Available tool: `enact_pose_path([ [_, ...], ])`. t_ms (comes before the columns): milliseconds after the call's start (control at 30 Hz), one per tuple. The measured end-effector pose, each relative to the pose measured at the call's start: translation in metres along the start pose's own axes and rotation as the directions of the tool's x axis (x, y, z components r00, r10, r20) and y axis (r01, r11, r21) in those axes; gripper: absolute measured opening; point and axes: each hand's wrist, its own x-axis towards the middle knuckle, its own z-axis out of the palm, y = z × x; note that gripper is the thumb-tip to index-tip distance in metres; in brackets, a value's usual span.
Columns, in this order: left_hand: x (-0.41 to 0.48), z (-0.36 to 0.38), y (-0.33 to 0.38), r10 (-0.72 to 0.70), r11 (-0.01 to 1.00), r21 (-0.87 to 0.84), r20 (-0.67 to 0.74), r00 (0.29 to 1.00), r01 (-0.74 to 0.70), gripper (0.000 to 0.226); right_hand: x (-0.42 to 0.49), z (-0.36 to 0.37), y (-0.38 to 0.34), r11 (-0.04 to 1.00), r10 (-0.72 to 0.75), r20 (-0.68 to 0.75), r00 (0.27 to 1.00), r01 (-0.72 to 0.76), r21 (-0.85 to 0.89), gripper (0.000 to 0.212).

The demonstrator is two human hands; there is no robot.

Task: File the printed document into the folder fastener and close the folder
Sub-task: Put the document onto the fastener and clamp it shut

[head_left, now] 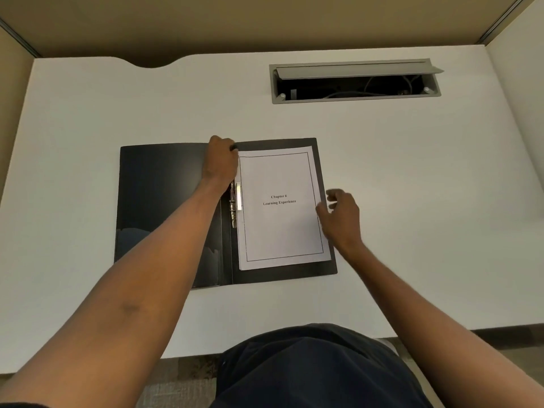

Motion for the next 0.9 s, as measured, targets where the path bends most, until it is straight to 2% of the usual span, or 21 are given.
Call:
enact_pose_path([
  [67,-0.002,-0.002,-0.009,-0.054,0.996,-0.07,-0.006,0.999,0.053,0.024,0.021,0.008,0.002,0.998,0.0,0.026,1.0,0.002,-0.067,0.037],
  [200,-0.003,-0.006,-0.014,-0.087,0.987,-0.135,0.008,0.996,0.088,0.028,0.036,0.024,0.003,0.986,0.021,0.113,0.993,-0.002,-0.165,0.029],
  [433,0.0,-0.006,-0.013,-0.106,0.968,-0.229,0.009,0.994,0.105,0.027,0.036,0.032,0.002,0.981,0.044,0.137,0.99,-0.016,-0.195,0.04],
  [700,-0.002,0.001,-0.012,-0.168,0.935,-0.315,0.006,0.986,0.162,0.026,0.03,0.032,0.002,0.98,0.009,0.158,0.987,0.023,-0.196,0.074],
  [900,-0.002,0.002,-0.011,-0.195,0.928,-0.324,-0.01,0.981,0.181,0.022,0.025,0.035,0.007,0.944,-0.051,0.202,0.978,0.114,-0.31,0.078],
])
